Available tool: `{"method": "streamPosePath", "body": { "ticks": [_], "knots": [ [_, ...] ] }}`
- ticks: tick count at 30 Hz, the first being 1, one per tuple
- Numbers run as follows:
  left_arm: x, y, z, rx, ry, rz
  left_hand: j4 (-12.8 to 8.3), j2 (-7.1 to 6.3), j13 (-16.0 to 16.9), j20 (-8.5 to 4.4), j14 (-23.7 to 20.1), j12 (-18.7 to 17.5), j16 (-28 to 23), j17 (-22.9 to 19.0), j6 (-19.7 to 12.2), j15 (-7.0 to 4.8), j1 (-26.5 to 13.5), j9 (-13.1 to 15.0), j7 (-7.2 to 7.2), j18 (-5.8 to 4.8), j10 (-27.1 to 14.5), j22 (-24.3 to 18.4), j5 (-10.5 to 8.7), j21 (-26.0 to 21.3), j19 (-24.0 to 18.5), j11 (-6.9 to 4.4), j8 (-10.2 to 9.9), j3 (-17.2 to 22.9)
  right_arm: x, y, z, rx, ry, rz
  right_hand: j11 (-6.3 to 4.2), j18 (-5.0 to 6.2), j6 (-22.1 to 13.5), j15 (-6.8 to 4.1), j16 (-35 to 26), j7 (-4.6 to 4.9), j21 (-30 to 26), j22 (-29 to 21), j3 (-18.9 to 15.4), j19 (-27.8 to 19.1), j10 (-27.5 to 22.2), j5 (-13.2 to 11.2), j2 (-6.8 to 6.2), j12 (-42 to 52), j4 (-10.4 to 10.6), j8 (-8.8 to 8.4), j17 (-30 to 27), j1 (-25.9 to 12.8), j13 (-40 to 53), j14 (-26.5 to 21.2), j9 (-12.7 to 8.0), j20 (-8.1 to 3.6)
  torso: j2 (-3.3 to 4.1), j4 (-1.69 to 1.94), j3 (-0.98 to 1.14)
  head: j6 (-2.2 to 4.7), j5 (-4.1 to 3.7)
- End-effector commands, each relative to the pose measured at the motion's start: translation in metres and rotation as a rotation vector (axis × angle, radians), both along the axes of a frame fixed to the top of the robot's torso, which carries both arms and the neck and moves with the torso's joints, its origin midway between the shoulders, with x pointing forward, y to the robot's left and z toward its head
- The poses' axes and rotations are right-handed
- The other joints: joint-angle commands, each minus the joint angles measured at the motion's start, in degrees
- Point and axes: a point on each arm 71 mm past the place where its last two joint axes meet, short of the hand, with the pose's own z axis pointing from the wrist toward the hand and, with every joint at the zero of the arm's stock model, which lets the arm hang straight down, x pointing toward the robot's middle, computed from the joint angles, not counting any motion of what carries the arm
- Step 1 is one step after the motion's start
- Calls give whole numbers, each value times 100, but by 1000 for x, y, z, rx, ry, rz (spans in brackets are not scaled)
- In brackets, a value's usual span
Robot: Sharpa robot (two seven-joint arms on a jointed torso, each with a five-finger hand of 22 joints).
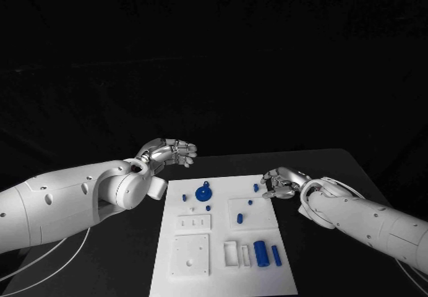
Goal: Assemble the parts on the task board
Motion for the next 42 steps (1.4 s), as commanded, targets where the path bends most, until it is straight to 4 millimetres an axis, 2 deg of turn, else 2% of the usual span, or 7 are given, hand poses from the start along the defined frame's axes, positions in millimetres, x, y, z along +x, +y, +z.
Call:
{"method": "streamPosePath", "body": {
  "ticks": [1,7,12,15,30,35,42],
  "knots": [
    [-2,-2,2,-4,-15,-24,-13,-13,9,6,10,-25,-25,6,13,27,-53,8,5,100,22,94,-12,19,-48,-5,-24,34,0,2,-1,25,12,6,-32,677,41,-43,-20,81,37,96,-43,-14,-17,23,74,-27,8,-30,7,-21,-10,15,-8,23,12,18,-13,-13,-4],
    [-2,-2,2,-1,-15,-24,-13,-14,9,7,10,-26,-26,7,13,28,-56,8,5,100,22,94,-13,19,-50,-4,-24,33,3,1,-2,35,17,-13,-24,677,47,-36,-25,90,36,91,-50,-9,-17,38,120,-29,15,-36,12,-68,-13,17,-17,28,13,14,-11,-25,11],
    [-3,-2,2,1,-16,-26,-12,-14,10,7,9,-26,-27,8,13,29,-58,8,5,99,22,94,-13,19,-51,-4,-24,33,5,2,-4,41,23,-20,-16,677,55,-28,-30,99,32,85,-42,-5,-17,46,166,-30,19,-43,16,-117,-16,19,-27,31,12,8,-18,-46,17],
    [-3,-1,2,2,-15,-26,-12,-13,10,7,9,-26,-27,8,13,29,-59,9,6,99,22,94,-13,19,-52,-4,-24,33,5,3,-4,43,28,-22,-12,677,65,-24,-33,102,29,82,-34,-2,-17,40,196,-30,21,-45,19,-153,-18,21,-33,32,13,9,-13,-53,28],
    [-5,-2,2,7,-16,-33,-18,-16,11,7,8,-27,-29,11,14,29,-57,10,5,101,23,94,-15,20,-55,-4,-23,37,7,10,-8,51,51,-14,-9,677,125,-21,-38,105,28,80,14,4,-16,34,261,-25,18,-32,30,-216,-19,27,-42,32,10,6,-15,-115,73],
    [-6,-1,3,10,-17,-33,-20,-16,11,7,8,-27,-30,12,14,29,-55,11,5,101,22,94,-15,20,-56,-4,-23,39,6,14,-11,56,60,-6,-8,677,149,-20,-39,107,28,81,28,4,-16,33,268,-23,17,-25,33,-219,-19,28,-42,31,10,-4,-13,-77,106],
    [-6,-2,3,10,-17,-35,-23,-16,11,7,9,-28,-30,14,14,29,-51,11,4,102,23,94,-16,21,-57,-5,-23,42,6,18,-13,58,67,2,-4,677,158,-16,-40,111,29,83,40,3,-19,2,275,-21,17,-28,38,-233,-18,29,-48,30,6,-1,-10,-103,131]
  ]
}}
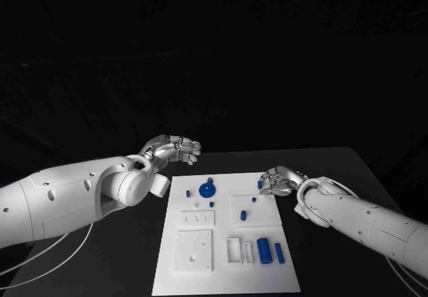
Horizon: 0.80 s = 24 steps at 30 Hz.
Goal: Assemble the parts on the task board
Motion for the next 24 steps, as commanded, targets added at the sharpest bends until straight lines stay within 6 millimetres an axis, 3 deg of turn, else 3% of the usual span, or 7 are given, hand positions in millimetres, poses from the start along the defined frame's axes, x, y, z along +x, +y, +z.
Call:
{"method": "streamPosePath", "body": {
  "ticks": [1,10,24],
  "knots": [
    [-1,-3,2,-3,-8,-19,-11,-17,9,-13,9,-28,-30,6,14,29,-51,8,4,109,23,97,-17,21,-37,-5,-23,30,-1,2,-1,7,15,21,7,676,148,-16,-33,99,30,84,40,-8,-31,-29,58,-15,-12,-8,6,-13,-7,29,-7,18,-1,0,3,-24,14],
    [-1,-3,2,2,-10,-18,-15,-24,9,-12,8,-30,-32,8,9,30,-50,8,6,109,20,97,-22,22,-39,-3,-26,31,0,4,-1,7,18,22,6,676,167,-15,-41,100,27,84,128,-10,-35,-128,159,-12,2,-21,18,-55,-8,31,-28,20,-6,-8,2,-49,18],
    [-1,-2,2,4,-11,-18,-15,-25,9,-11,9,-31,-33,11,7,30,-51,8,8,108,20,97,-27,24,-40,-3,-27,33,1,5,-1,7,11,17,-1,676,280,-22,-63,90,36,85,676,15,-30,-452,255,3,29,-18,48,-140,-10,49,-69,27,-2,-5,5,-53,24]
  ]
}}
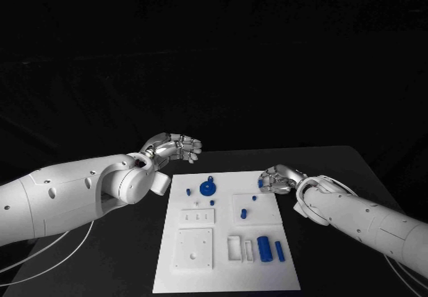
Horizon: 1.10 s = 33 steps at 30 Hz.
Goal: Assemble the parts on the task board
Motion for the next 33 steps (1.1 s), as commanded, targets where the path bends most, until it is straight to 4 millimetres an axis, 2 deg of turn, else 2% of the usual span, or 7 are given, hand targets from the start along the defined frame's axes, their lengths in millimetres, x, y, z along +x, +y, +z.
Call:
{"method": "streamPosePath", "body": {
  "ticks": [1,7,14,33],
  "knots": [
    [-1,-2,2,-2,-8,-15,-15,-24,5,-11,9,-31,-33,7,7,30,-51,10,8,112,20,98,-28,24,-40,-3,-27,33,0,1,0,4,4,11,-4,676,215,-3,-37,128,38,85,111,7,-28,-97,45,5,5,-15,9,-26,-7,30,-4,16,2,0,1,-6,3],
    [-1,-2,2,-2,-8,-16,-14,-25,6,-11,9,-31,-33,8,7,30,-53,10,8,112,21,98,-30,24,-40,-3,-27,34,0,2,-1,4,4,10,-1,676,368,-1,-44,131,44,86,291,17,-22,-180,57,10,18,52,21,-66,-9,37,17,15,1,-2,3,-11,6],
    [-1,-2,2,-1,-7,-17,-13,-24,6,-10,9,-31,-34,9,7,30,-54,11,8,112,21,98,-31,25,-40,-3,-27,35,0,5,-1,5,3,8,13,676,473,12,-49,145,50,86,335,22,-30,-222,43,7,31,94,30,-169,-13,38,32,14,0,0,7,-13,7],
    [2,-7,1,6,-8,-22,-16,-27,5,-10,7,-38,-38,13,-7,31,-53,10,13,113,13,98,-33,27,-43,1,-35,41,1,2,0,-7,-5,-25,-96,676,792,-91,-79,30,41,74,500,27,-23,-240,82,-7,43,254,45,-241,-35,39,145,-8,11,-12,3,-19,-7]
  ]
}}
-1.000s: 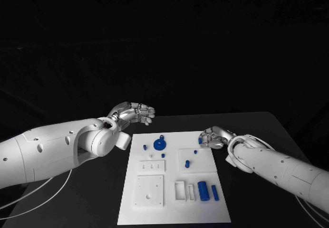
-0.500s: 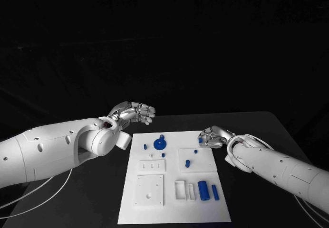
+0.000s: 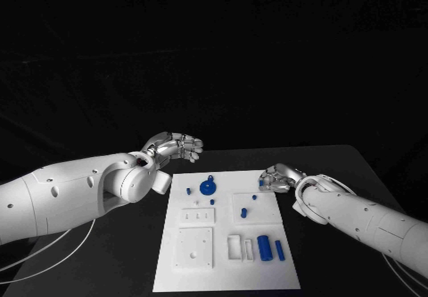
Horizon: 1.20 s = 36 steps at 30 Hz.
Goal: Assemble the parts on the task board
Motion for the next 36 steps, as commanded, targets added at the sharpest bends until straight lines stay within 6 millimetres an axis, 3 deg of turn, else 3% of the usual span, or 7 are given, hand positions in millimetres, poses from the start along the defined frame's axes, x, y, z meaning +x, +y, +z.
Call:
{"method": "streamPosePath", "body": {
  "ticks": [1,11,15,21,30,36],
  "knots": [
    [0,-3,1,-2,-6,-17,-2,-3,8,-10,7,-38,-38,10,-7,31,-30,6,13,58,13,95,-33,27,-43,1,-35,28,0,0,0,-6,-5,-9,-44,675,228,-47,-29,188,19,74,45,8,-13,-28,-6,-4,-3,21,10,-12,-9,-7,26,-29,4,-9,0,-3,-8],
    [1,-3,0,2,0,-12,4,17,10,-9,7,-36,-40,13,6,32,-35,11,10,58,19,94,-32,29,-44,0,-27,34,-3,4,6,-32,-54,1,-59,675,243,-62,-39,174,13,68,241,14,-4,-29,-1,-8,-9,36,18,66,-17,-5,69,-45,-8,5,7,5,-14],
    [1,-2,-2,35,20,-17,35,50,25,-8,14,-12,-43,24,60,31,-80,28,-25,57,69,95,-29,37,-44,-24,4,32,-1,10,22,-65,-106,19,-62,675,257,-65,-40,170,14,66,285,25,3,-29,-31,-9,5,46,22,56,-21,-1,86,-50,-15,-4,6,19,1],
    [1,-4,-6,81,54,-53,217,104,95,-19,30,111,-53,52,378,22,-339,83,-165,63,331,94,-56,56,-48,-153,133,-14,-1,20,44,-116,-170,50,-76,675,283,-79,-44,157,13,57,375,54,11,-29,-82,-14,41,61,28,47,-28,6,113,-74,-24,-22,4,64,0],
    [1,-14,-15,187,128,-96,383,114,121,-33,61,138,-47,82,556,4,-589,72,-234,74,443,93,-103,74,-45,-205,132,-66,-17,57,67,-228,-223,90,-95,675,315,-99,-50,139,2,36,590,108,38,-27,-210,-14,139,76,37,75,-36,23,153,-122,-148,-116,-4,56,103],
    [2,-20,-22,258,163,-103,499,-39,102,-26,13,79,-78,87,436,19,-793,2,-176,72,374,88,-130,63,-85,-170,-1,-131,-32,87,79,-260,-229,130,-98,675,323,-101,-58,133,-2,26,682,141,49,-31,-308,-18,238,77,39,50,-41,29,171,-134,-245,-156,-19,36,167]
  ]
}}
